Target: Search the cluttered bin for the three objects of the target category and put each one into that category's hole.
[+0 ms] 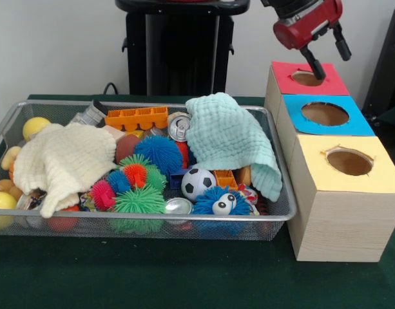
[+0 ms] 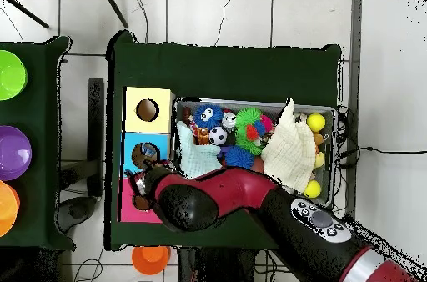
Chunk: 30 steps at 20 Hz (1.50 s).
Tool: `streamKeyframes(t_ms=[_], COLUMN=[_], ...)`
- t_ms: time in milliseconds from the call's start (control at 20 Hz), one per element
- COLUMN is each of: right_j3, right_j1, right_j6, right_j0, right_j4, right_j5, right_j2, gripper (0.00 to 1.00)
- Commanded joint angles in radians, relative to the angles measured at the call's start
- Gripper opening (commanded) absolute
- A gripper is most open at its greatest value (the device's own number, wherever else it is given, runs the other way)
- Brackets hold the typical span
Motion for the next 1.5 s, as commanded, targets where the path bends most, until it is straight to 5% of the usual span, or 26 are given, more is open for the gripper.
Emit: streamKeyframes(t_ms=[50, 200, 500, 1050, 1500], right_j3=[-0.058, -0.104, -0.141, -0.241, -0.309], right_j1=[-0.223, -0.303, -0.333, -0.252, -0.239], right_j6=[0.022, 0.026, 0.025, 0.039, -0.033], right_j0=[0.057, 0.108, 0.124, 0.165, 0.126], right_j4=[-0.054, -0.112, -0.175, -0.313, -0.367], right_j5=[0.261, 0.327, 0.356, 0.345, 0.351], right_j2=[-0.187, -0.281, -0.306, -0.383, -0.392], gripper=[1.00, 1.00, 1.00, 1.00, 1.00])
